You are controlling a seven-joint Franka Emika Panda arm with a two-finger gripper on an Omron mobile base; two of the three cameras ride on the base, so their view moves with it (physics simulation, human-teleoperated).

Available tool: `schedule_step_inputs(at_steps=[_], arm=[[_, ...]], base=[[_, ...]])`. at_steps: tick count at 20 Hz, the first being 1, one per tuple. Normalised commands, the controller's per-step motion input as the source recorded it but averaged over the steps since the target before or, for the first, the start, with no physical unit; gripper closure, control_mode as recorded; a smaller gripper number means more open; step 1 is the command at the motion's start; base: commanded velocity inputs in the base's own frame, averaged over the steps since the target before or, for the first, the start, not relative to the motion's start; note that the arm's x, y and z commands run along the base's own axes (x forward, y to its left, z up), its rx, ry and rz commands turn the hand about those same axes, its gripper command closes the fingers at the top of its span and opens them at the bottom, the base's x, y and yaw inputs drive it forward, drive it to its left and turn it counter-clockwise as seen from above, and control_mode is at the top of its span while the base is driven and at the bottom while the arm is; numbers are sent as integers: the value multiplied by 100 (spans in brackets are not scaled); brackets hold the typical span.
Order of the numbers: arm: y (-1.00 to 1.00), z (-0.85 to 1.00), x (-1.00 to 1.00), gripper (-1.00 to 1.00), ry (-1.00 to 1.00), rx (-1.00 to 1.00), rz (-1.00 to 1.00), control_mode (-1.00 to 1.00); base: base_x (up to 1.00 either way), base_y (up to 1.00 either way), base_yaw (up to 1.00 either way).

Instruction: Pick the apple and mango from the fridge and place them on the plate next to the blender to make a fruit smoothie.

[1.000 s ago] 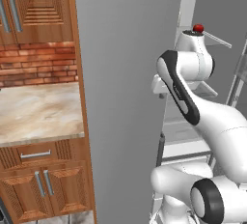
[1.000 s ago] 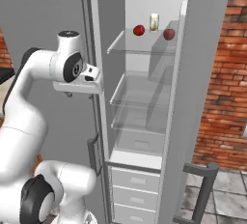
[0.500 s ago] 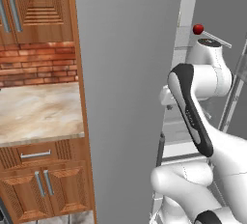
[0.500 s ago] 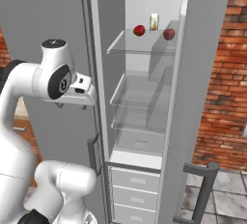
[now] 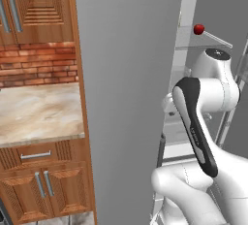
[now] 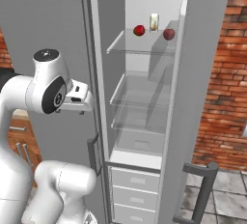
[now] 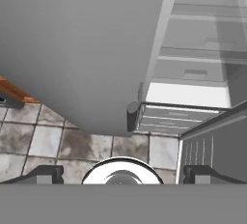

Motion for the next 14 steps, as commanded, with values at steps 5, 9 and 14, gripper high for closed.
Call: schedule_step_inputs(at_steps=[5, 9, 14], arm=[[0, 0, 0, -100, 0, 0, 0, 100], [0, 0, 0, -100, 0, 0, 0, 100], [0, 0, 0, -100, 0, 0, 0, 100]], base=[[-17, -18, 0], [-3, -30, 0], [-1, -39, 0]])
